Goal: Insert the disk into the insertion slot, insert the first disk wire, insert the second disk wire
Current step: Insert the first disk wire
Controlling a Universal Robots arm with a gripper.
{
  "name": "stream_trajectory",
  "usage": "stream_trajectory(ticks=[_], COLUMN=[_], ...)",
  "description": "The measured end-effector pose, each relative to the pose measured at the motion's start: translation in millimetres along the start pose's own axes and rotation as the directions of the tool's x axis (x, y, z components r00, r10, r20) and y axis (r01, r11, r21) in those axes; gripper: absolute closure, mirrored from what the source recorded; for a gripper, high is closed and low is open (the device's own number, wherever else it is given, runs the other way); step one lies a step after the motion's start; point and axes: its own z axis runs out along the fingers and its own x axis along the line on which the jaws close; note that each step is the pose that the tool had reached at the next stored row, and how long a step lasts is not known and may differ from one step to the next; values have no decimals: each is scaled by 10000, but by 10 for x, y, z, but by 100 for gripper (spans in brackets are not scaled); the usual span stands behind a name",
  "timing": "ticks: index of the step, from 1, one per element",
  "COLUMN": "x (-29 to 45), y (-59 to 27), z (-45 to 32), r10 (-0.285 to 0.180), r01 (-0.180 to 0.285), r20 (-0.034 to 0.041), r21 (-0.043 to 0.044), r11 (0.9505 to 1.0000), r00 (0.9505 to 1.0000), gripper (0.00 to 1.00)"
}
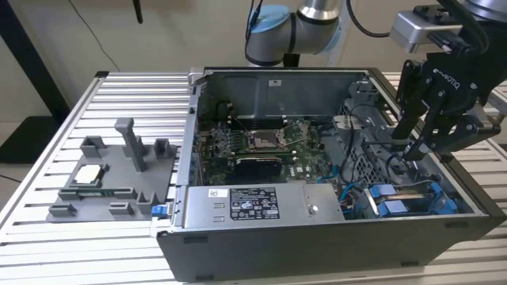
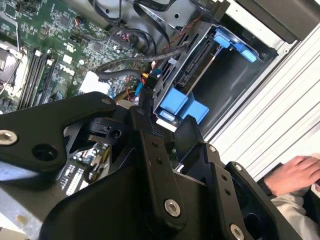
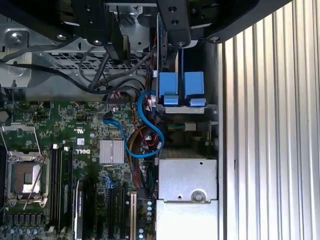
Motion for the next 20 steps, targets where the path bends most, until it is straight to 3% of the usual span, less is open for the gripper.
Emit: stream_trajectory(ticks=[20], x=[-7], y=[-3], z=[33], r10=[-1], r01=[1], r20=[2], r21=[0], r11=[10000], r00=[10000], gripper=[53])
